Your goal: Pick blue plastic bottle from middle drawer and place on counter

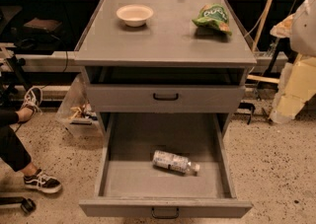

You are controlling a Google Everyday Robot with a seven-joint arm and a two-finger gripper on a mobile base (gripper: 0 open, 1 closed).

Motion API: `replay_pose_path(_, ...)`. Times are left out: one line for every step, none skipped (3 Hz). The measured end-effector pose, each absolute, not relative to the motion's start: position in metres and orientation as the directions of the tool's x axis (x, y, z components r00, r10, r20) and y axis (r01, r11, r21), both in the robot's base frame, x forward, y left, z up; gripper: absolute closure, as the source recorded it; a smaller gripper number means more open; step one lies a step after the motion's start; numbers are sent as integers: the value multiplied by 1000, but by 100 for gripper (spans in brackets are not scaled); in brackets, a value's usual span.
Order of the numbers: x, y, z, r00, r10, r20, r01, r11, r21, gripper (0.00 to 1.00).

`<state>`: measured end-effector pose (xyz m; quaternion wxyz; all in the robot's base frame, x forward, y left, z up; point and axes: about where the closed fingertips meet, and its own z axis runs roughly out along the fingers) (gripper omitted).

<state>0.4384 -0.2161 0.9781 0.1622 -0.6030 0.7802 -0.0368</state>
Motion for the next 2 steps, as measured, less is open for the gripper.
replay_pose_path(438,-216,978,-220,-953,-209,-929,270,-253,0)
replay_pose_path(452,-207,949,-219,-944,-248,-933,276,-230,0)
